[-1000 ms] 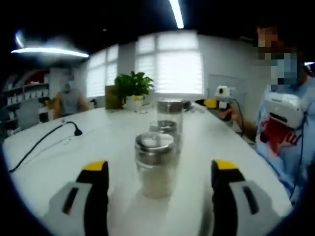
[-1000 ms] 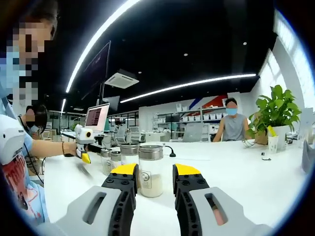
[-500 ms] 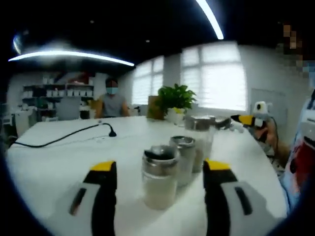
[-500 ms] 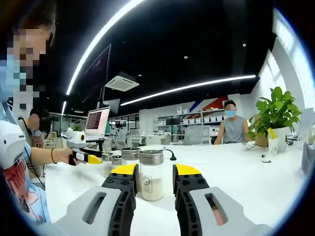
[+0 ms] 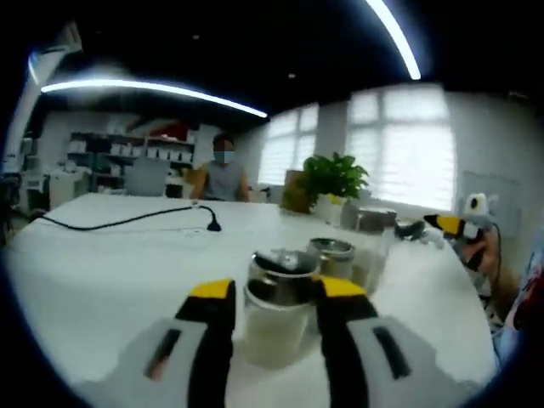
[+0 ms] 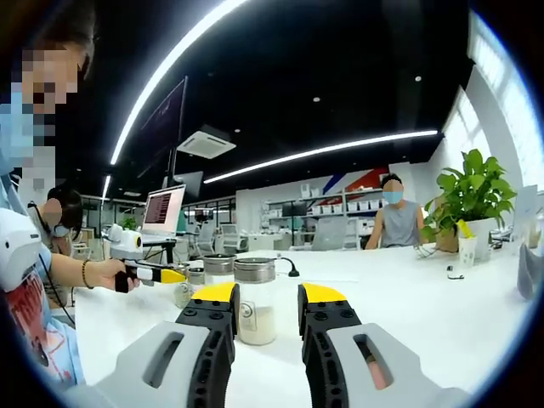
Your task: Rotate the seasoning bottle until the label or dispensing opening points toward the visible target arrow and the bottle remains upright within the marked orientation range
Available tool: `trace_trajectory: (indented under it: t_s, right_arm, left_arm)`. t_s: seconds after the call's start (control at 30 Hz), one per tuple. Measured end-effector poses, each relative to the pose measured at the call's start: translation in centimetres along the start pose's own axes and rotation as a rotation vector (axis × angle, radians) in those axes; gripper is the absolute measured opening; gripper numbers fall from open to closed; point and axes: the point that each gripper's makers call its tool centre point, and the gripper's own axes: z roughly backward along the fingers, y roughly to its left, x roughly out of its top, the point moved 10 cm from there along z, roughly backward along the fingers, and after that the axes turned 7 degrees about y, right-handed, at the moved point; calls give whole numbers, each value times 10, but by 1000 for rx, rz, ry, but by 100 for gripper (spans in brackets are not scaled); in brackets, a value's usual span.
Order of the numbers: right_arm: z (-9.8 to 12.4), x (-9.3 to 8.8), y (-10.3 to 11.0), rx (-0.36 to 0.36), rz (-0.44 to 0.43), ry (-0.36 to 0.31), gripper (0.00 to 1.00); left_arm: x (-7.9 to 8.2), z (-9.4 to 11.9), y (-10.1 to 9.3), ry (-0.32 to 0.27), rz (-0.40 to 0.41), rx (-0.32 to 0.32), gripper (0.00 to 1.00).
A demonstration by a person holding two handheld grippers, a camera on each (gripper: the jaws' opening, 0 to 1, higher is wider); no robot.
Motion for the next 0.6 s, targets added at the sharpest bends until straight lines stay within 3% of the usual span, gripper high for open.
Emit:
trace_trajectory:
  t_s: [0.03,0.33,0.57,0.6]
  right_arm:
    - [0,0,0,0,-1,2,27]
    - [-3,-1,1,7,-6,3,27]
    - [-4,-2,2,14,-9,5,27]
    - [-4,-3,2,14,-10,7,27]
  left_arm:
    - [0,0,1,0,-28,-2,36]
    - [1,2,4,18,-28,-44,35]
    - [3,0,17,43,-26,-155,35]
    - [3,0,16,51,-56,-181,35]
